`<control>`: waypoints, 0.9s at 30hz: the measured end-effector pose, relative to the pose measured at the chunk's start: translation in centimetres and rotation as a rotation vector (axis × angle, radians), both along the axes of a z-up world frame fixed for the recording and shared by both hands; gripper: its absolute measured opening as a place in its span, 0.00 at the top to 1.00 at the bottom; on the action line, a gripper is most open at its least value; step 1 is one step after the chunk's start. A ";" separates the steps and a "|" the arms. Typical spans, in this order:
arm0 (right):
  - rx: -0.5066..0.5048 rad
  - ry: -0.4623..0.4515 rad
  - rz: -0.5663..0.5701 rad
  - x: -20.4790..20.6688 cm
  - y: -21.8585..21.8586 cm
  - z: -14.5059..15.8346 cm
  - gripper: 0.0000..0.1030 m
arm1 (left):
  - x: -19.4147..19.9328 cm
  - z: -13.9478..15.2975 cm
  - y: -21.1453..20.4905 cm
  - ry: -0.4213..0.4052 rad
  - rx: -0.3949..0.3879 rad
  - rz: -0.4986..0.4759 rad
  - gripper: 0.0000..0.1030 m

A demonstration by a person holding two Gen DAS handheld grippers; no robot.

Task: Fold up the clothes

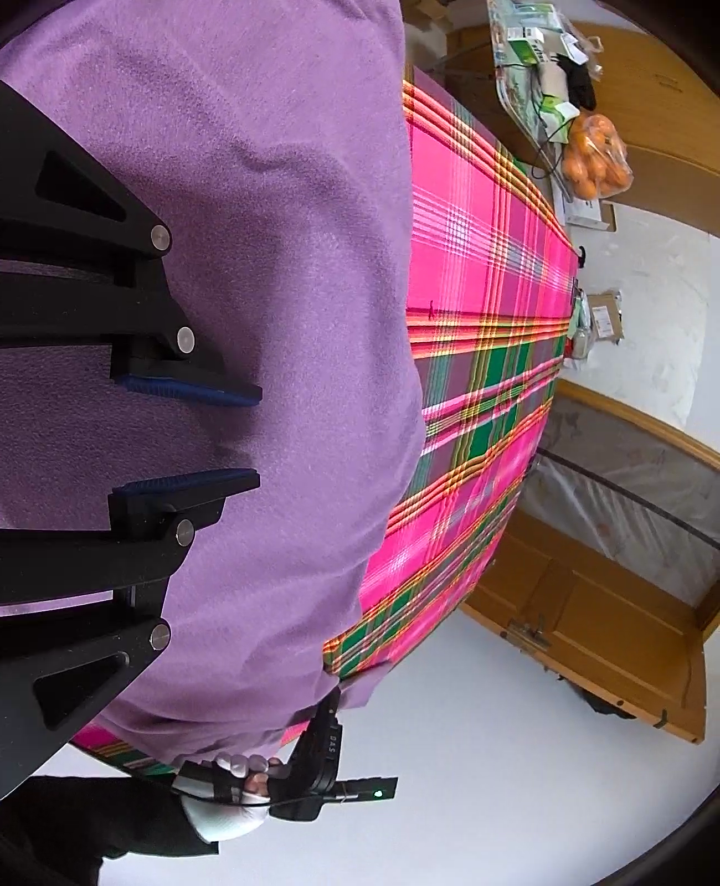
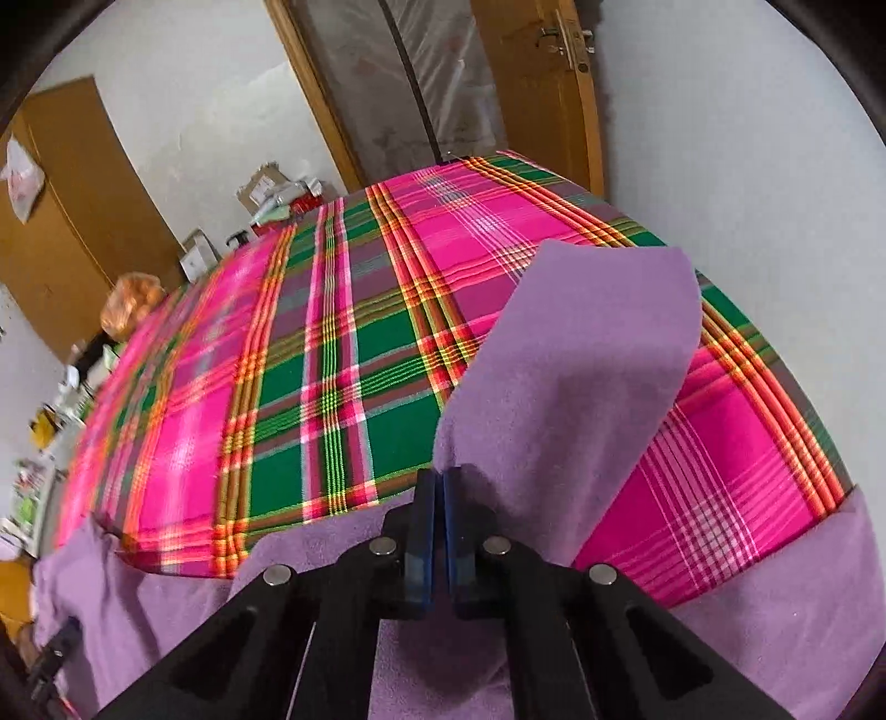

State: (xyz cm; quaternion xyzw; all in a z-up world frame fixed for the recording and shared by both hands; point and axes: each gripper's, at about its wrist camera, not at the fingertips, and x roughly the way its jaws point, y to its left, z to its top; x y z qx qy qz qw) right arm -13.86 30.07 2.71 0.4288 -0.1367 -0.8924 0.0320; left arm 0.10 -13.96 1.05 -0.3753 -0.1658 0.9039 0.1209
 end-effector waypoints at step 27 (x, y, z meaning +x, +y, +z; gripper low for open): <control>-0.112 -0.009 -0.194 17.4 11.7 -0.1 0.96 | 0.1 0.4 0.9 -0.010 -0.062 0.004 0.77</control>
